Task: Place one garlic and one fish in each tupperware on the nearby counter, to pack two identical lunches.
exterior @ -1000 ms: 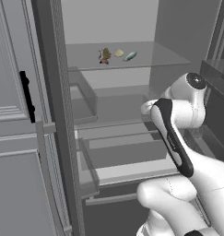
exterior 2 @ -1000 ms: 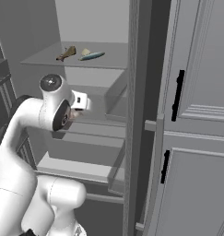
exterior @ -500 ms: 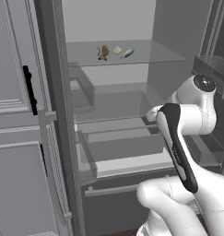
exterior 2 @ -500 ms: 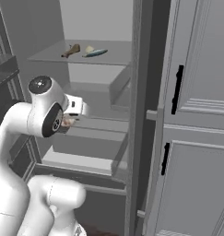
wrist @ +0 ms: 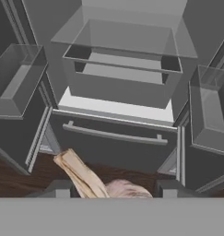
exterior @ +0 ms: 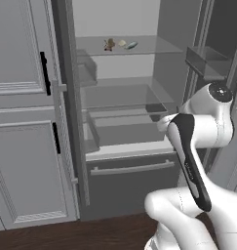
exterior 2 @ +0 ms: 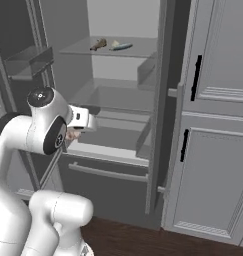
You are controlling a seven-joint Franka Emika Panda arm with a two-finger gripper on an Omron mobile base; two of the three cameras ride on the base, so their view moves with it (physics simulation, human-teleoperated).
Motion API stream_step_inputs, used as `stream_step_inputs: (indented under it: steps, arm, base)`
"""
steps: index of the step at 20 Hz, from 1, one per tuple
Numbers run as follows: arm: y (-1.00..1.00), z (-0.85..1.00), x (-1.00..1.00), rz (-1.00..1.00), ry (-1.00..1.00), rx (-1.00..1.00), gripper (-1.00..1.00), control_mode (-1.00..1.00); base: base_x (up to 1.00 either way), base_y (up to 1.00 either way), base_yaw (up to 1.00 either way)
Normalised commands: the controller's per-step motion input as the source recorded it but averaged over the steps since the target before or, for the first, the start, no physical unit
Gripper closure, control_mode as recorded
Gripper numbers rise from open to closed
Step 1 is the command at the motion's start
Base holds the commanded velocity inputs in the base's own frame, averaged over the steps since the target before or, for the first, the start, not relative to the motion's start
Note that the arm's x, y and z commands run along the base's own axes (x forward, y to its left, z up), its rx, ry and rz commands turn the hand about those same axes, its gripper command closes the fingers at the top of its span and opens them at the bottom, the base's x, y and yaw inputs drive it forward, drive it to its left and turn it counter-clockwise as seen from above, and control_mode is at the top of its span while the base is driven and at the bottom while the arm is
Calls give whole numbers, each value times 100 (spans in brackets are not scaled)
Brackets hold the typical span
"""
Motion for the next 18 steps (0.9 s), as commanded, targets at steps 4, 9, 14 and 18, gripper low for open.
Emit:
stream_step_inputs:
  steps: [4, 9, 14, 18]
  arm:
    - [0, 0, 0, 0, 0, 0, 100, 100]
    - [0, 0, 0, 0, 0, 0, 100, 100]
    - [0, 0, 0, 0, 0, 0, 100, 100]
    - [0, 0, 0, 0, 0, 0, 100, 100]
  base:
    - [-31, 0, 15]
    - [-27, 0, 17]
    - [-26, 0, 17]
    - [-26, 0, 13]
